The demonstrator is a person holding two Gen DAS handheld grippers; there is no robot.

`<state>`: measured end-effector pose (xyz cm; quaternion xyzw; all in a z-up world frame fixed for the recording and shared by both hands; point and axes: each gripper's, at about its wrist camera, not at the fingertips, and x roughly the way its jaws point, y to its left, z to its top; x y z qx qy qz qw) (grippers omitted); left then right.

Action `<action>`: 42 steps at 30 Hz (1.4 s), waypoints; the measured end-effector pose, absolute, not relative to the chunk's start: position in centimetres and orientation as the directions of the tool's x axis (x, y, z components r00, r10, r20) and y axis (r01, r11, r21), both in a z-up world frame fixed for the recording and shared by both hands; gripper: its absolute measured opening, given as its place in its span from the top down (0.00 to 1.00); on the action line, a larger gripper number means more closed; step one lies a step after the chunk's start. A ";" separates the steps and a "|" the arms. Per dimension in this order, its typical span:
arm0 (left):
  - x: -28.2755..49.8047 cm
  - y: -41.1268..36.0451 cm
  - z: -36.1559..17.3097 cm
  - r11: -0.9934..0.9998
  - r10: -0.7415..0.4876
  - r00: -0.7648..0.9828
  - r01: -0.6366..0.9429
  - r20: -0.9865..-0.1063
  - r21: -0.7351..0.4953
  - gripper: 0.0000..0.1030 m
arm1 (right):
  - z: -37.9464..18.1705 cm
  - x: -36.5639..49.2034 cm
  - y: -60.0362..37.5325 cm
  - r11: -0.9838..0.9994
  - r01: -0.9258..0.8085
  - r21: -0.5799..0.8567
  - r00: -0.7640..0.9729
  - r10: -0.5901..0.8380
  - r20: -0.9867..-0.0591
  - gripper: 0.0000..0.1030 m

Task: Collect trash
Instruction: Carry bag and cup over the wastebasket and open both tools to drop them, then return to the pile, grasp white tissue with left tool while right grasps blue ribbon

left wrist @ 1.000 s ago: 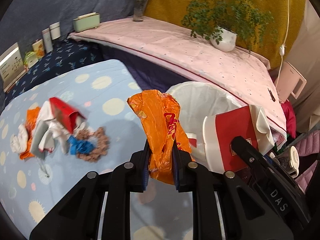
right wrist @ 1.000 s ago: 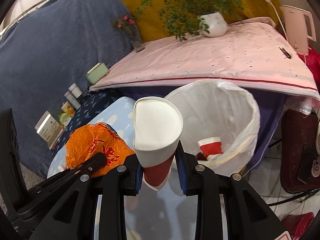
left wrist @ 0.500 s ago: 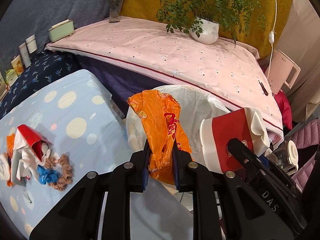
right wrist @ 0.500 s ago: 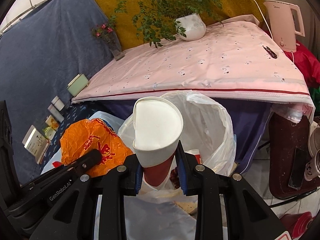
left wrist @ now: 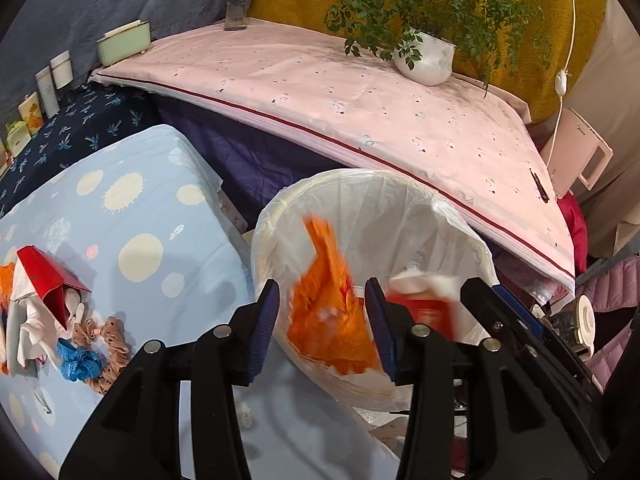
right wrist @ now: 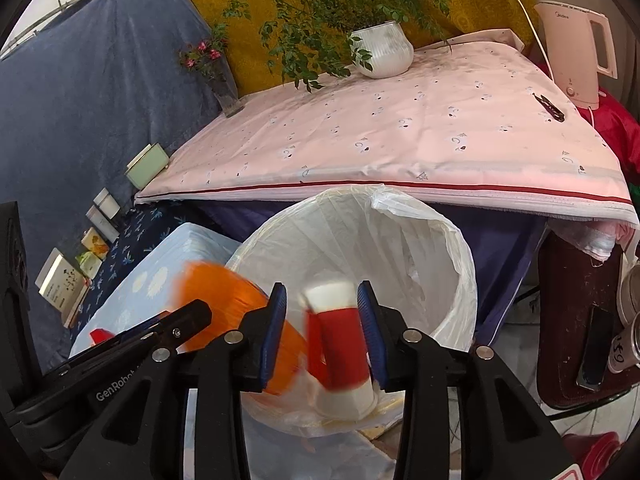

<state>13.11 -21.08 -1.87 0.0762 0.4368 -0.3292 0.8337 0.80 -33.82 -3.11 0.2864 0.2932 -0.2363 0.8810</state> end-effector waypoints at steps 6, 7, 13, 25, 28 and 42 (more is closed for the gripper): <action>13.1 -19.8 -1.5 0.790 -0.471 0.425 0.593 -0.773 -0.156 0.49 | -2.6 0.4 -33.3 0.721 0.586 0.369 0.720 -0.255 -0.645 0.59; 13.1 -19.7 -1.5 0.793 -0.469 0.429 0.590 -0.772 -0.154 0.49 | -2.5 0.3 -33.2 0.722 0.585 0.368 0.721 -0.256 -0.644 0.59; 12.9 -17.5 -1.0 0.816 -0.452 0.458 0.559 -0.766 -0.147 0.47 | -1.9 0.2 -31.5 0.743 0.566 0.358 0.726 -0.242 -0.644 0.58; 13.3 -10.9 -0.3 0.876 -0.409 0.508 0.452 -0.758 -0.170 0.46 | -0.7 1.2 -26.4 0.799 0.491 0.348 0.747 -0.180 -0.641 0.57; 13.4 -9.2 -0.3 0.889 -0.394 0.519 0.424 -0.759 -0.172 0.46 | -0.3 1.7 -24.9 0.815 0.467 0.343 0.752 -0.163 -0.638 0.57; 14.5 -0.7 -0.2 0.948 -0.299 0.584 0.273 -0.755 -0.164 0.35 | 0.3 3.9 -18.8 0.874 0.370 0.314 0.758 -0.089 -0.646 0.53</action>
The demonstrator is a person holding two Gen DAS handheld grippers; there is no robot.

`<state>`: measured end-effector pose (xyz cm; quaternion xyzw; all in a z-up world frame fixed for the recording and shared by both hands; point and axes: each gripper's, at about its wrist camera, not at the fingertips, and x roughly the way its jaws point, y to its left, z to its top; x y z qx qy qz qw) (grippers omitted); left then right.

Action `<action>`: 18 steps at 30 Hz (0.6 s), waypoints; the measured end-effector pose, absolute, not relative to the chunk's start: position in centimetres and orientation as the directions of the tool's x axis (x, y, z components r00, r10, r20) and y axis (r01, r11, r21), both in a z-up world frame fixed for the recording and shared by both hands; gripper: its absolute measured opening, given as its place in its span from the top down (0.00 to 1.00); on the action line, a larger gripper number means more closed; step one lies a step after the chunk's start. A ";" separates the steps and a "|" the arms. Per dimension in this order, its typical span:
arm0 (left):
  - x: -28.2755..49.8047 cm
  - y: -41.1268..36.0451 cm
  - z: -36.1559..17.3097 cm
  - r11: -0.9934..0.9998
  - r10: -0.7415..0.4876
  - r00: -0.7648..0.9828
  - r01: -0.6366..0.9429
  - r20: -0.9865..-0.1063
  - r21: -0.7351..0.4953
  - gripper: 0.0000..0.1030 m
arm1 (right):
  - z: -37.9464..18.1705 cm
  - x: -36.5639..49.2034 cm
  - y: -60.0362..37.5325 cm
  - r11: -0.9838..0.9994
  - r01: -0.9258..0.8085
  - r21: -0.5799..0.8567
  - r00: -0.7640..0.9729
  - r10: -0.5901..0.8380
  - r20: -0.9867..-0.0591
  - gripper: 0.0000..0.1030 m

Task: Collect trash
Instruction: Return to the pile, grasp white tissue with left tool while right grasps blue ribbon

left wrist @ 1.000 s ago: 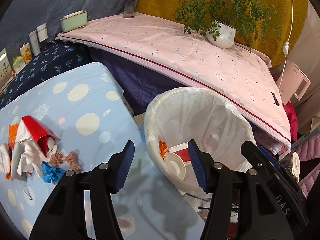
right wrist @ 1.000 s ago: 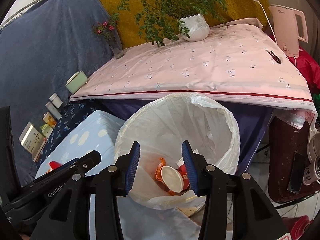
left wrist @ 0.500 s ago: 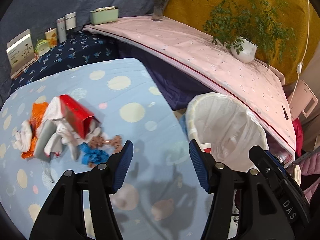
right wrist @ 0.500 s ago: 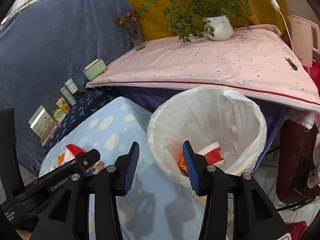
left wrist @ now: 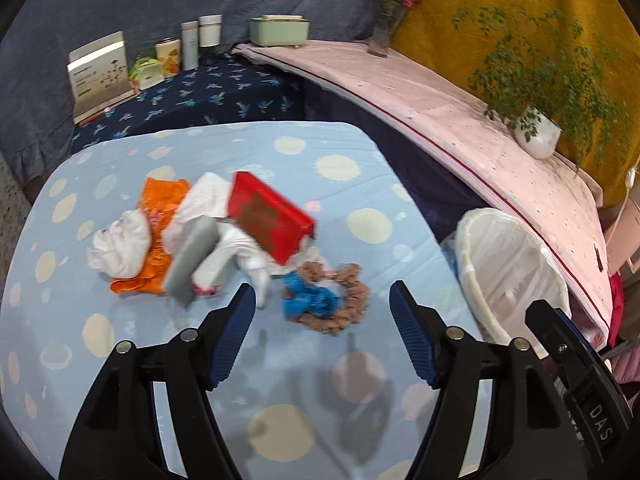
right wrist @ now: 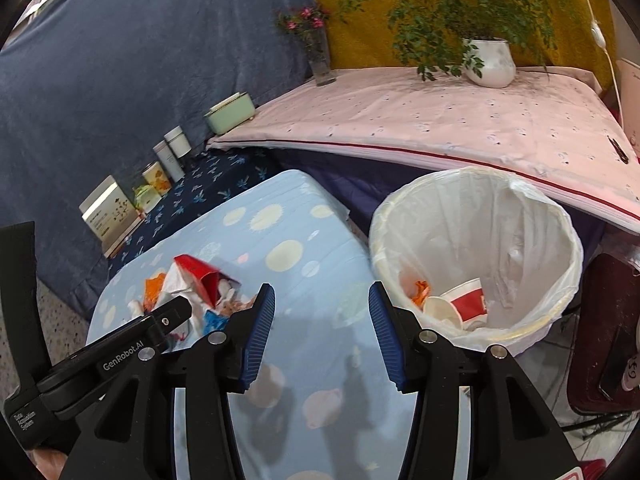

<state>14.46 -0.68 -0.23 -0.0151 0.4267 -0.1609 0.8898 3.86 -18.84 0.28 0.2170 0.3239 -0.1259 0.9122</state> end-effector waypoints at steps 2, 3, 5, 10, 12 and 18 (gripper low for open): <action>14.7 0.9 -0.4 0.957 -0.277 0.593 0.244 -0.756 -0.160 0.35 | 0.2 4.3 -17.8 0.883 0.352 0.310 0.756 -0.073 -0.651 0.53; 14.9 1.7 -0.5 0.960 -0.268 0.595 0.228 -0.758 -0.160 0.34 | 0.1 4.5 -17.4 0.886 0.345 0.309 0.754 -0.066 -0.653 0.53; 15.2 3.0 -0.8 0.966 -0.252 0.595 0.202 -0.763 -0.161 0.34 | -0.1 4.9 -16.5 0.892 0.330 0.308 0.750 -0.050 -0.659 0.53; 15.9 6.5 -1.6 0.979 -0.205 0.601 0.133 -0.772 -0.157 0.33 | -0.7 6.1 -13.9 0.910 0.287 0.299 0.739 -0.012 -0.673 0.53; 16.1 7.7 -1.9 0.982 -0.190 0.603 0.110 -0.775 -0.155 0.33 | -0.9 6.6 -13.0 0.915 0.273 0.296 0.736 -0.001 -0.678 0.53; 17.0 11.2 -2.8 0.987 -0.154 0.600 0.052 -0.785 -0.155 0.33 | -2.0 8.2 -10.6 0.928 0.235 0.289 0.715 0.036 -0.698 0.53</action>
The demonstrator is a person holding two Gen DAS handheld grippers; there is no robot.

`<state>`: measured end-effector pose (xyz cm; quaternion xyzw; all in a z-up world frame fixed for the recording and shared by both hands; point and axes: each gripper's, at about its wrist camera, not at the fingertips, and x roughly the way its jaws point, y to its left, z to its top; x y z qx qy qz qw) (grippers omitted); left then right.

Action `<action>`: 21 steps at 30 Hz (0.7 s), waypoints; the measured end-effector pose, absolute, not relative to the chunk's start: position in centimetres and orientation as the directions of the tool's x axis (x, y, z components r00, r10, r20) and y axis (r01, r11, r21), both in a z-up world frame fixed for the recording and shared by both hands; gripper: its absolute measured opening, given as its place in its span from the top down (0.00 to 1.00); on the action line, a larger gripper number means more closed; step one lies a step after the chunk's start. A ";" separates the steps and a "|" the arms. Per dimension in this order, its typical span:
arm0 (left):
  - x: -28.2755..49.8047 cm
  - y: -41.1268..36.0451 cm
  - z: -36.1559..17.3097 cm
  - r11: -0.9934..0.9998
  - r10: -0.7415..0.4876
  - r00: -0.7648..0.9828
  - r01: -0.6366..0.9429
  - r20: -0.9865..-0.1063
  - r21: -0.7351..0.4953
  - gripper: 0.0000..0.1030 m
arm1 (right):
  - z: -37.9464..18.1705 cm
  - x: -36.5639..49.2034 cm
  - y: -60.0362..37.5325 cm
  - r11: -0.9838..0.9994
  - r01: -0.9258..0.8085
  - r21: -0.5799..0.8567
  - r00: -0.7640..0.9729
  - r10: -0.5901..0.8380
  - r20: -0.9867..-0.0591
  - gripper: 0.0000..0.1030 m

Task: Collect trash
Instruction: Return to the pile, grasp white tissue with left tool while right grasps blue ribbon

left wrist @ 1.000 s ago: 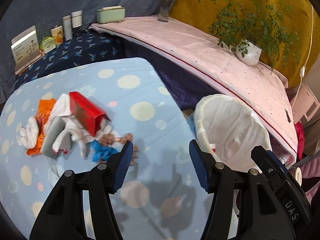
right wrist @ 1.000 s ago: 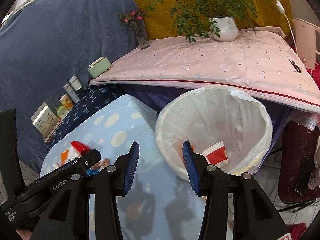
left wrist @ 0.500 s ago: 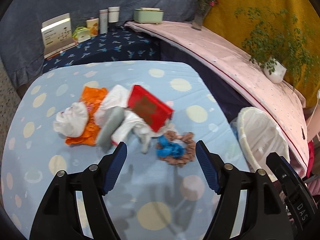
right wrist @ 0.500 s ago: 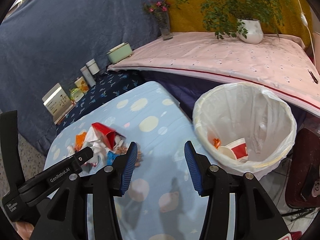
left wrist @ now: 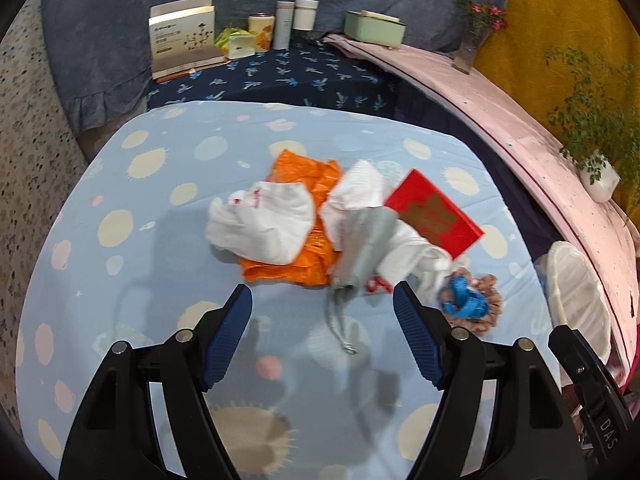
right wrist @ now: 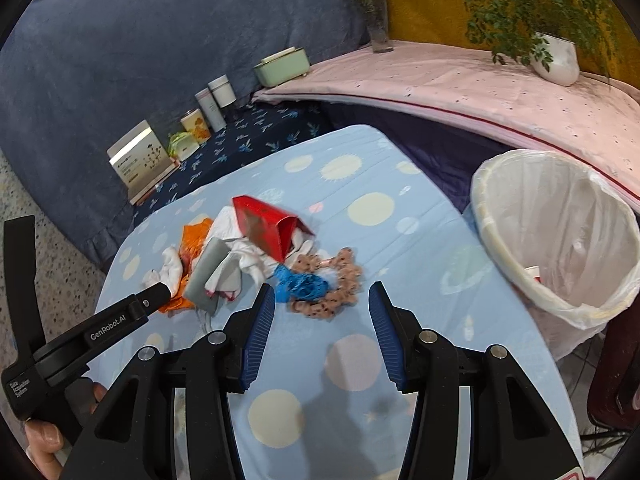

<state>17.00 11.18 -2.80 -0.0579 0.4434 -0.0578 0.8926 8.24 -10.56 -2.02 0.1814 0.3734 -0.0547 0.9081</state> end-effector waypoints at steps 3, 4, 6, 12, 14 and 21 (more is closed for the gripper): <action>17.6 12.5 -3.2 0.987 -0.144 0.596 0.024 -0.790 -0.162 0.33 | -2.8 9.1 -9.5 0.933 0.220 0.283 0.701 0.050 -0.711 0.53; 17.9 12.9 -3.3 0.986 -0.143 0.594 0.016 -0.792 -0.166 0.33 | -3.0 9.4 -9.1 0.935 0.216 0.281 0.697 0.054 -0.715 0.53; 18.5 13.6 -3.5 0.986 -0.136 0.593 0.001 -0.794 -0.168 0.33 | -3.4 10.0 -8.6 0.938 0.209 0.277 0.690 0.059 -0.721 0.53; 20.3 14.9 -4.4 0.984 -0.129 0.580 -0.025 -0.804 -0.176 0.33 | -4.5 12.0 -7.6 0.943 0.196 0.268 0.672 0.070 -0.737 0.53; 20.9 15.1 -4.8 0.984 -0.129 0.575 -0.026 -0.808 -0.176 0.33 | -4.9 12.7 -7.3 0.944 0.196 0.266 0.666 0.071 -0.742 0.53; 22.5 15.3 -6.1 0.981 -0.153 0.548 -0.018 -0.823 -0.195 0.49 | -6.2 14.5 -7.0 0.945 0.198 0.259 0.648 0.072 -0.758 0.53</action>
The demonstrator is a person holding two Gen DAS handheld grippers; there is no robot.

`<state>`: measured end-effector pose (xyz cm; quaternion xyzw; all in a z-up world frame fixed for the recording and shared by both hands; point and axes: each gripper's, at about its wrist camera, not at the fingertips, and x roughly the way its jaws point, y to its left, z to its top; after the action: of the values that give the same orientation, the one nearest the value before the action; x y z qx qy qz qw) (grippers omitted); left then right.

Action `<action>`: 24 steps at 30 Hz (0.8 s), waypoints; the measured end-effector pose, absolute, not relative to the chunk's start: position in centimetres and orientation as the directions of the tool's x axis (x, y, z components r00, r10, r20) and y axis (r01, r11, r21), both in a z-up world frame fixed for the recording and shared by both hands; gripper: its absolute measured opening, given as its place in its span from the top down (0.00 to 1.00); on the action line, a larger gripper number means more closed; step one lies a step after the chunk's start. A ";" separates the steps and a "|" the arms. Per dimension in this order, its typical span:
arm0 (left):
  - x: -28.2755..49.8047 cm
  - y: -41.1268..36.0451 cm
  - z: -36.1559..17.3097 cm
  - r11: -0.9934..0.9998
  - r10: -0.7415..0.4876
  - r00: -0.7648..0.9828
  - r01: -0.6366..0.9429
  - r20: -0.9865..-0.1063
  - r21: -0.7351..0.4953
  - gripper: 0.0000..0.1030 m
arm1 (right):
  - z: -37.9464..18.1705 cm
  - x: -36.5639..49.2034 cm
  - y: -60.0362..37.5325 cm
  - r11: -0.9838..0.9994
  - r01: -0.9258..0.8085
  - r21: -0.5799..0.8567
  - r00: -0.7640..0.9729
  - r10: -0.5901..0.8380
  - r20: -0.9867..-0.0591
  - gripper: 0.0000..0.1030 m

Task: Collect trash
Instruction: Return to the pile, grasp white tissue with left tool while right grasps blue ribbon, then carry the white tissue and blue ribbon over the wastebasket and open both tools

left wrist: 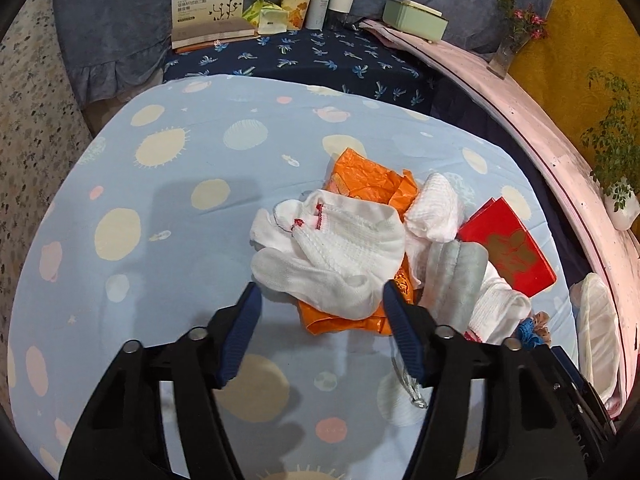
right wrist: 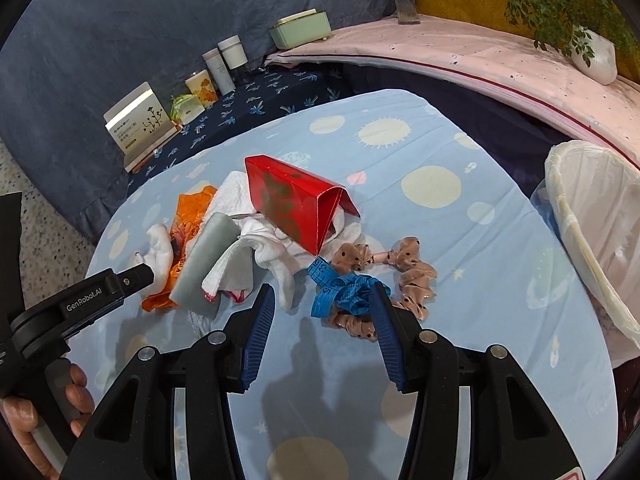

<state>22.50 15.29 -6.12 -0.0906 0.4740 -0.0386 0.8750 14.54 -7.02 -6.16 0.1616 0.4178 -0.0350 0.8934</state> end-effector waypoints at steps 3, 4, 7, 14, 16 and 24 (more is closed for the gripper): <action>22.8 15.2 -6.4 0.978 -0.173 0.540 -0.003 -0.823 -0.208 0.68 | -6.6 15.0 -7.1 0.945 0.198 0.259 0.643 0.074 -0.762 0.53; 22.9 15.1 -6.5 0.978 -0.176 0.538 0.001 -0.824 -0.208 0.76 | -6.9 15.1 -7.1 0.945 0.198 0.259 0.640 0.075 -0.764 0.53; 22.8 15.0 -6.5 0.977 -0.185 0.538 0.009 -0.822 -0.214 0.90 | -7.3 15.3 -7.3 0.945 0.200 0.257 0.635 0.075 -0.769 0.59; 21.6 14.4 -4.8 0.980 -0.180 0.582 0.036 -0.793 -0.196 0.93 | -7.3 14.6 -7.9 0.944 0.193 0.267 0.636 0.086 -0.767 0.88; 21.3 14.3 -4.0 0.979 -0.187 0.594 0.042 -0.783 -0.201 0.93 | -6.6 14.2 -7.9 0.946 0.183 0.269 0.648 0.089 -0.756 0.99; 19.2 12.5 0.0 0.972 -0.225 0.641 0.095 -0.734 -0.214 0.93 | -2.3 12.1 -8.3 0.946 0.151 0.287 0.719 0.094 -0.689 0.99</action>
<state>19.19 12.48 0.04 -0.0781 0.4143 -0.0886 0.9024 12.10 -8.30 -2.33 0.1637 0.3747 -0.0155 0.9124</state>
